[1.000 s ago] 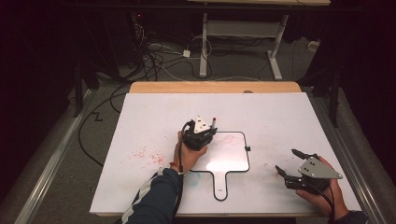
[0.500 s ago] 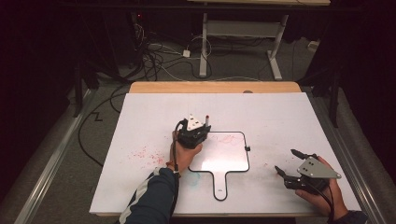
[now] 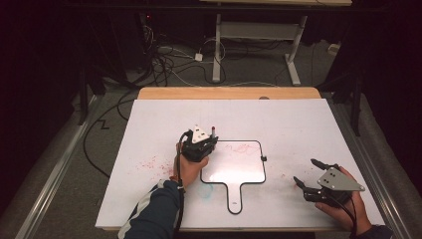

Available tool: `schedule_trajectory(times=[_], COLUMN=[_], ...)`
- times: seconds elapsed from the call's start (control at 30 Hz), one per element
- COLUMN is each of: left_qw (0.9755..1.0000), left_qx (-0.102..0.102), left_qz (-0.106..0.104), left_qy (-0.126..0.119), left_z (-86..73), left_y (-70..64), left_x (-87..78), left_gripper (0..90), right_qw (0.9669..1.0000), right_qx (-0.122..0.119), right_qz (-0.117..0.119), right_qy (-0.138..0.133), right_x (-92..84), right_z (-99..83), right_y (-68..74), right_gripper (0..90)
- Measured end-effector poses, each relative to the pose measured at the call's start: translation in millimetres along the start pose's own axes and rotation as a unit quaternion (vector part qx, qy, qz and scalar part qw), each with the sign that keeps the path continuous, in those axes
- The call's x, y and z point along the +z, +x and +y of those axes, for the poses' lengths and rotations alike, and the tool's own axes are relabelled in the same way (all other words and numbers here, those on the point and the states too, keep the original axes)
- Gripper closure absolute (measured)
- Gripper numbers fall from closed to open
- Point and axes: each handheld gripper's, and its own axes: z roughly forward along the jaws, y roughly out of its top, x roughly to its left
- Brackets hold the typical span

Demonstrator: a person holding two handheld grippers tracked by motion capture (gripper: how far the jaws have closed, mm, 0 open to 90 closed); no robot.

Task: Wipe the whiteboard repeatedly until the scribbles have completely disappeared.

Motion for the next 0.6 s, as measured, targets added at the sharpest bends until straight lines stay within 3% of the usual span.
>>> schedule_trajectory(times=[0.03, 0.07, 0.13, 0.17, 0.3, 0.33, 0.43, 0.6], left_qw=[0.9998, 0.9995, 0.9997, 0.9994, 0.9995, 0.9994, 0.9995, 0.9997], left_qx=[0.01, 0.022, 0.016, 0.022, 0.012, 0.002, 0.0, -0.009], left_qz=[0.014, 0.012, 0.017, 0.02, 0.028, 0.033, 0.031, 0.023], left_qy=[0.014, 0.019, 0.012, 0.017, 0.013, 0.007, 0.005, 0.001], left_z=[-2.2, -3.3, -3.6, -2.8, 0.0, -0.4, -2.0, -5.4], left_y=[-2.4, -3.1, -4.9, -2.1, 4.5, 3.4, 1.6, -11.8], left_x=[-2.9, -4.3, -5.2, -7.7, -15.0, -16.3, -17.4, 2.5], left_gripper=[79.1, 79.1, 79.1, 79.0, 79.1, 79.1, 79.1, 79.1], right_qw=[1.0, 1.0, 1.0, 1.0, 1.0, 1.0, 1.0, 1.0], right_qx=[-0.002, -0.001, -0.002, -0.002, -0.002, -0.002, 0.0, -0.002], right_qz=[0.001, 0.002, 0.003, 0.002, 0.002, 0.002, 0.001, 0.002], right_qy=[0.0, -0.001, -0.001, 0.0, 0.002, 0.001, -0.001, -0.003], right_x=[0.3, 0.6, 0.8, 0.9, 1.4, 1.3, 0.8, 0.1], right_z=[0.2, 0.3, 0.2, 0.0, -0.9, -0.9, -0.3, 1.9], right_y=[0.4, 0.8, 0.9, 1.0, 0.3, 0.1, -0.3, 1.4], right_gripper=[23.0, 23.0, 23.0, 23.0, 23.0, 23.0, 23.0, 22.9])
